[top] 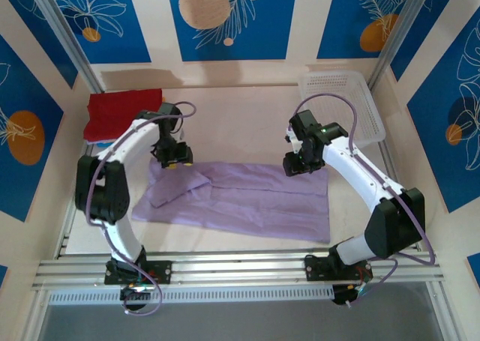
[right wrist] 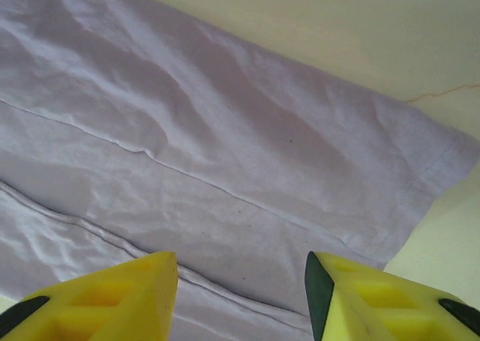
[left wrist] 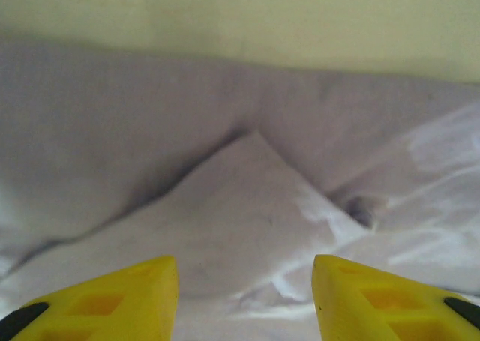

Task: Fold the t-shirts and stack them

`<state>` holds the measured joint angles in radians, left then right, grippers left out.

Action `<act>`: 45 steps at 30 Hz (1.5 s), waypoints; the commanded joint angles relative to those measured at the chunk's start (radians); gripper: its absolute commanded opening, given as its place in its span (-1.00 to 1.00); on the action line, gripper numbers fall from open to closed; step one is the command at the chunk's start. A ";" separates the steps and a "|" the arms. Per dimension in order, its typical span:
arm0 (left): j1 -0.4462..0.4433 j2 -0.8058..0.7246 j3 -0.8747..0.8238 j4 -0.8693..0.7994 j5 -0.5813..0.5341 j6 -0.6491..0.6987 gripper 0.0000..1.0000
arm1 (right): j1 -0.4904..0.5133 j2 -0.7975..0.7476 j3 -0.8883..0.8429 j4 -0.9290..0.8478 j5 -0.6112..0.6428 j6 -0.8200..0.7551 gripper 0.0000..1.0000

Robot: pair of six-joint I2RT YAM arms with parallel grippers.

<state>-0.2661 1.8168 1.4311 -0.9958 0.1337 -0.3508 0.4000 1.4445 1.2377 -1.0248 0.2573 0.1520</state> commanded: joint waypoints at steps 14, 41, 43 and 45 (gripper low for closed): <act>-0.009 0.172 0.111 -0.056 0.001 0.184 0.08 | -0.024 -0.009 0.034 -0.039 -0.049 -0.006 0.03; -0.016 -0.011 -0.087 -0.005 0.155 0.157 -0.69 | -0.056 -0.115 -0.010 -0.072 -0.047 -0.019 0.03; -0.023 -0.048 -0.110 0.002 0.158 0.139 -0.80 | -0.056 -0.124 -0.017 -0.069 -0.049 -0.018 0.04; -0.033 -0.085 -0.136 0.013 0.173 0.119 -0.91 | -0.058 -0.132 -0.027 -0.067 -0.049 -0.015 0.03</act>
<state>-0.2749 1.7905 1.3258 -0.9970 0.2584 -0.2024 0.3462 1.3445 1.2274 -1.0725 0.2344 0.1364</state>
